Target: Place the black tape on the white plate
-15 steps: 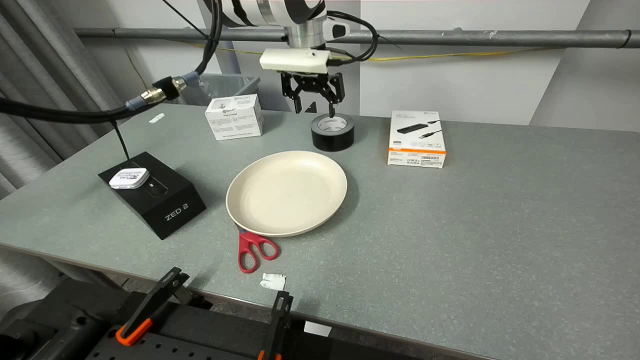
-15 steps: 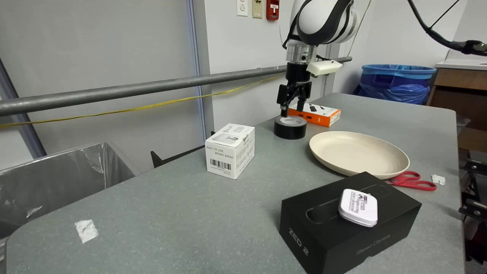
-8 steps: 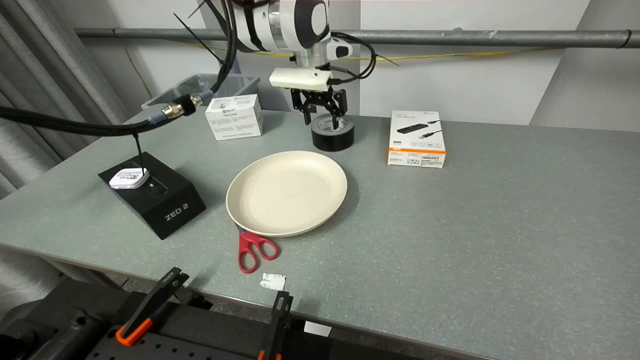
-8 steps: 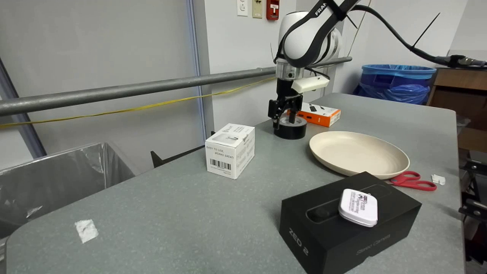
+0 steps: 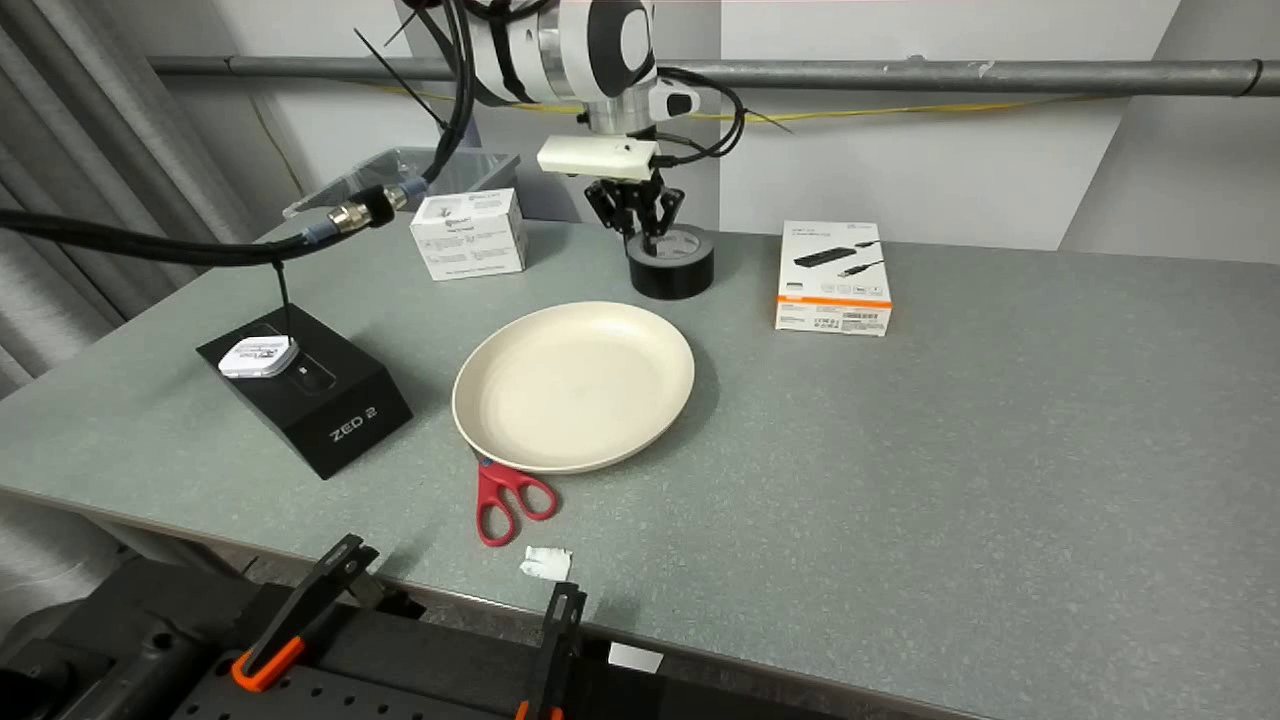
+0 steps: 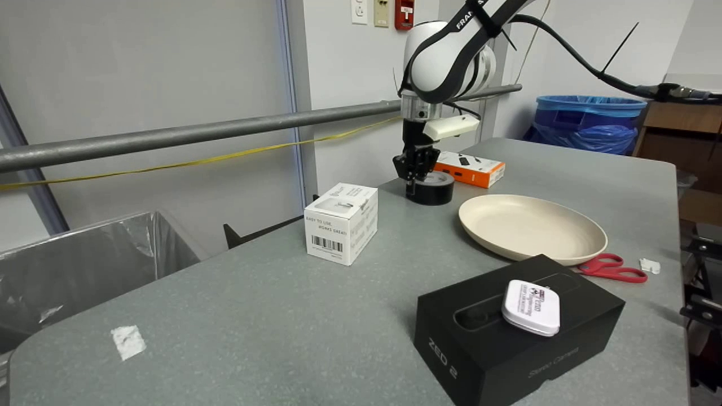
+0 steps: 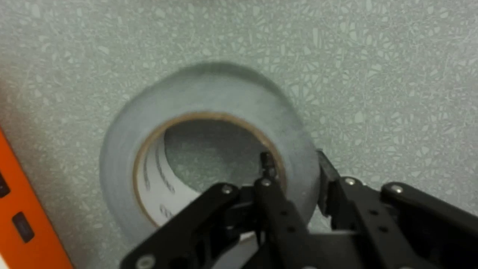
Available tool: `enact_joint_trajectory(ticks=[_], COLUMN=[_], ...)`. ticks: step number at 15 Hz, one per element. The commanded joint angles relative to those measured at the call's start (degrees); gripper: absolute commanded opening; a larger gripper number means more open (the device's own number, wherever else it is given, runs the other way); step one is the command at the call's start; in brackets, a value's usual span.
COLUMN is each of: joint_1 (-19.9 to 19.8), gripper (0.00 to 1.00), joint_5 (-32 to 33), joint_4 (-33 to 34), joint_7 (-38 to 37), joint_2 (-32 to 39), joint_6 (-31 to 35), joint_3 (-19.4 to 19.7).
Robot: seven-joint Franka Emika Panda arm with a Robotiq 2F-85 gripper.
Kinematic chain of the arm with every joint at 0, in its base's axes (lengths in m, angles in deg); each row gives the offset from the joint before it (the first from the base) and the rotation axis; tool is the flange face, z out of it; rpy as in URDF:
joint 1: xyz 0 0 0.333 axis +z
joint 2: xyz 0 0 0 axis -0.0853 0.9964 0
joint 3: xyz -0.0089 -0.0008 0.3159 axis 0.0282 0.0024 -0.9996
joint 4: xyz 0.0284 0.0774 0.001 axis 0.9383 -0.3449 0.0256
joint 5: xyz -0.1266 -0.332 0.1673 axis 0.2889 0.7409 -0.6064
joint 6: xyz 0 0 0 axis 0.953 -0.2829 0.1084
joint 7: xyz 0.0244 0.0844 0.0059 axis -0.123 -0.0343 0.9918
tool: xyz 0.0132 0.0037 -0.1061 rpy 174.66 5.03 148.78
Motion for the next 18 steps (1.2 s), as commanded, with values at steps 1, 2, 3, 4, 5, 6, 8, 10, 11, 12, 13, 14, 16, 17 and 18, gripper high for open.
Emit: enact_joint_trajectory(ticks=[1, 2, 3, 4, 5, 6, 8, 10, 11, 12, 13, 14, 16, 17, 18], joint_1=[1.5, 1.9, 2.6, 2.9, 3.1, 3.0, 2.2, 1.6, 1.5, 1.3, 1.1, 0.9, 1.1, 1.4, 1.5], gripper=[0.05, 0.06, 0.06, 0.06, 0.06, 0.06, 0.06, 0.06, 0.06, 0.06, 0.06, 0.06, 0.06, 0.06, 0.06], joint_5=[1.4, 1.9, 2.7, 3.3, 3.9, 4.3, 5.2, 6.1, 6.7, 7.2, 7.5, 7.7, 8.5, 9.1, 9.2], joint_4=[-1.2, -2.3, -4.4, -6.5, -9.4, -11.7, -18.2, -24.3, -27.3, -30.5, -33.7, -37.0, -43.5, -46.8, -50.2], joint_7=[-1.9, -2.1, -2.5, -2.3, -1.6, -0.5, 3.3, 7.1, 8.6, 10.4, 12.1, 13.6, 16.0, 16.7, 17.2], joint_2=[-3.2, -4.5, -6.7, -8.8, -11.6, -14.0, -19.6, -24.6, -27.1, -29.4, -31.8, -33.8, -37.6, -39.0, -40.4], joint_6=[-1.6, -1.4, -0.9, -1.1, -1.4, -2.7, -5.4, -7.3, -7.4, -6.7, -5.9, -5.4, -4.1, -2.1, 0.1], joint_3=[1.1, 1.5, 2.1, 2.2, 2.1, 1.6, 0.1, -1.0, -1.3, -1.6, -2.0, -2.3, -2.9, -3.1, -3.5])
